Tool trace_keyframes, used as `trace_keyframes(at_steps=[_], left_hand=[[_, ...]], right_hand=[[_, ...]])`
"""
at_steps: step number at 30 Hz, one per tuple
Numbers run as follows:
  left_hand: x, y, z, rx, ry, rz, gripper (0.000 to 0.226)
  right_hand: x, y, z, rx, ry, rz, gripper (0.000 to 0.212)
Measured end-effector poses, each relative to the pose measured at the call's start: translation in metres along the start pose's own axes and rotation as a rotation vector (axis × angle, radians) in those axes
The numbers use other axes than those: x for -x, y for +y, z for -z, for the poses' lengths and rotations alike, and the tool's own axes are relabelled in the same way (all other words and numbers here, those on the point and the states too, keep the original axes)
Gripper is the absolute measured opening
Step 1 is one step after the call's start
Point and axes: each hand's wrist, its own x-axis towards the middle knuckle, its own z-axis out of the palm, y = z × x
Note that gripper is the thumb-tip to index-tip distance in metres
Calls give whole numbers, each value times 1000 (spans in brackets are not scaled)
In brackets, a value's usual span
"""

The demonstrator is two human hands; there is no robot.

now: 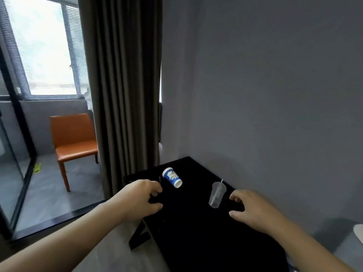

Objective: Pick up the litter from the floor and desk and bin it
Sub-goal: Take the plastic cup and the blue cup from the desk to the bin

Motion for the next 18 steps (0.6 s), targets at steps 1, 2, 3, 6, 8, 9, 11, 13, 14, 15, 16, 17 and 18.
trace_keyframes(at_steps=[1,2,3,6,8,9,11,13,14,15,16,17,18], left_hand=[[-22,-7,-2,7,-18,7,45],[-44,-14,-3,11,-35,14,45],[-64,-21,-5,15,-47,20,45],[-122,-39,-15,47,-46,27,44],[-155,-53,-26,76,-76,46,45],[-170,-60,-32,87,-99,54,45],[-200,-76,-45,91,-138,65,46],[-232,-93,-58,97,-167,67,46],[-249,-101,-64,103,-182,66,46],[-268,-111,-70,110,-204,62,46],[-286,-120,-77,118,-225,53,47],[-305,-131,-84,122,-253,45,47],[-324,-142,-90,124,-277,30,47]], right_hand=[[-20,5,-2,-6,-11,-11,39],[-38,9,-3,-15,-26,-23,38],[-55,14,-4,-23,-37,-31,38],[-106,29,-10,-33,-47,-59,38],[-137,38,-18,-50,-68,-82,38],[-151,41,-22,-61,-82,-92,38],[-176,48,-34,-84,-116,-121,41],[-203,55,-48,-88,-151,-162,43],[-216,58,-55,-89,-165,-182,44],[-229,60,-62,-92,-175,-204,44],[-241,63,-68,-97,-183,-230,44],[-254,65,-75,-101,-190,-256,44],[-267,67,-82,-114,-199,-287,43]])
